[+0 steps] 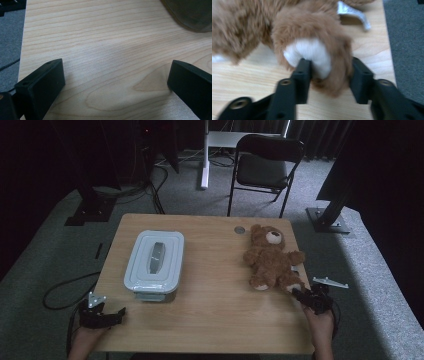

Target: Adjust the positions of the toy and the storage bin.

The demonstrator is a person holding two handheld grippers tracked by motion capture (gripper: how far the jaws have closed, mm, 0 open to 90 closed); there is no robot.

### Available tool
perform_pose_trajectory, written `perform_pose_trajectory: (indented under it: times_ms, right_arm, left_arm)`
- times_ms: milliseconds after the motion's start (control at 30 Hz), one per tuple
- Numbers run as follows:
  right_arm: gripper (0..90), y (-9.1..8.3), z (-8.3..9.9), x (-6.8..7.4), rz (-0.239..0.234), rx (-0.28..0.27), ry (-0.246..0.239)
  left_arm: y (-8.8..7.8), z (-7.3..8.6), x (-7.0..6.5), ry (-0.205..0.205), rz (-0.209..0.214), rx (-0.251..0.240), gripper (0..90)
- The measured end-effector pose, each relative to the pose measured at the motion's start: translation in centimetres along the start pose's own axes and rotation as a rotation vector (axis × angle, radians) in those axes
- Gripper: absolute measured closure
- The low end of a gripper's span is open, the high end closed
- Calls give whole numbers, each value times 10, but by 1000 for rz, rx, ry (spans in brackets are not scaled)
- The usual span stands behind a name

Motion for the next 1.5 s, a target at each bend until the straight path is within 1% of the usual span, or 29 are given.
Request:
perform_pose_trajectory:
  times_ms: [100, 167, 200, 267, 300, 333, 367, 433, 500, 567, 600, 700, 767, 833, 900, 933, 967, 1000, 1033, 1067, 1100, 1133, 1167, 1200, 1267, 1300, 1333, 1400, 1500]
  right_arm:
    - [441, -15, -9, -3, 4, -84, 49]
    - [383, -22, -18, -4, -18, -129, 83]
    - [379, -24, -23, -3, -29, -143, 92]
    - [353, -25, -33, 1, -47, -159, 92]
    - [353, -25, -33, 1, -47, -159, 92]
    - [332, -24, -39, 4, -49, -160, 83]
    - [299, -19, -49, 12, -63, -161, 72]
    - [281, -11, -58, 20, -67, -162, 60]
    - [264, 1, -65, 24, -79, -154, 67]
    - [264, 14, -71, 24, -92, -138, 80]
    - [265, 21, -73, 24, -88, -127, 88]
    - [264, 40, -78, 22, -82, -92, 108]
    - [246, 52, -79, 22, -101, -69, 123]
    - [196, 61, -79, 26, -97, -46, 109]
    - [181, 65, -78, 29, -95, -40, 106]
    - [171, 67, -78, 31, -88, -34, 102]
    - [152, 71, -76, 36, -45, -28, 86]
    - [141, 74, -74, 37, -20, -22, 81]
    - [125, 78, -71, 37, 1, -13, 83]
    - [125, 83, -68, 37, 8, 3, 87]
    - [129, 88, -65, 37, 4, 13, 89]
    - [190, 91, -63, 37, 6, 7, 90]
    - [291, 90, -63, 38, 16, -12, 58]
    - [375, 90, -64, 39, 19, -19, 39]
    - [560, 90, -68, 41, 31, -40, 34]
    - [603, 90, -71, 43, 40, -42, 23]
    - [631, 91, -75, 44, 47, -44, 9]
    - [646, 96, -84, 45, 52, -32, -18]
    - [647, 103, -92, 43, 68, -32, -16]
  left_arm:
    - [0, 0, 0, 0, 0, 0, 19]
    - [0, 0, 0, 0, 0, 0, 19]
    - [0, 0, 0, 0, 0, 0, 19]
    - [0, 0, 0, 0, 0, 0, 19]
    - [0, 0, 0, 0, 0, 0, 19]
    - [0, 0, 0, 0, 0, 0, 19]
    - [0, 0, 0, -2, 0, -2, 19]
    - [0, 0, 0, -2, 0, -2, 19]
    - [0, 0, 0, -1, 0, -2, 19]
    - [0, 0, 0, -2, 0, -2, 19]
    - [0, 0, 0, -2, 0, -2, 19]
    - [0, 0, 0, -2, 0, -2, 19]
    - [0, 0, 0, -2, 0, -2, 19]
    - [0, 0, 0, -2, 0, -2, 19]
    - [0, 0, 0, -2, 0, -2, 19]
    - [0, 0, 0, -1, 0, -2, 19]
    - [0, 0, 0, -2, 0, -2, 19]
    - [0, 0, 0, -1, 0, -2, 19]
    - [0, 0, 0, -1, 0, -2, 19]
    - [0, 0, 0, -2, 0, -2, 19]
    - [0, 0, 0, -2, 0, -2, 19]
    - [0, 0, 0, -1, 0, -2, 19]
    - [0, 0, 0, -2, 0, -2, 19]
    - [0, 0, 0, -1, 0, -2, 19]
    - [0, 0, 0, -1, 0, -2, 19]
    - [0, 0, 0, -2, 0, -2, 19]
    - [0, 0, 0, -2, 0, -2, 19]
    - [0, 0, 0, -1, 0, -2, 19]
    - [0, 0, 0, -1, 0, -2, 19]
Point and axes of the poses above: each handheld gripper's, and its own axes: y roughly forward along the jaws, z roughly out of its underside, x roughly to its left, the point moved 1 cm from there along y, roughly forward along the jaws, and after that the axes turned 5 degrees about -z, right-handed, at the moved point
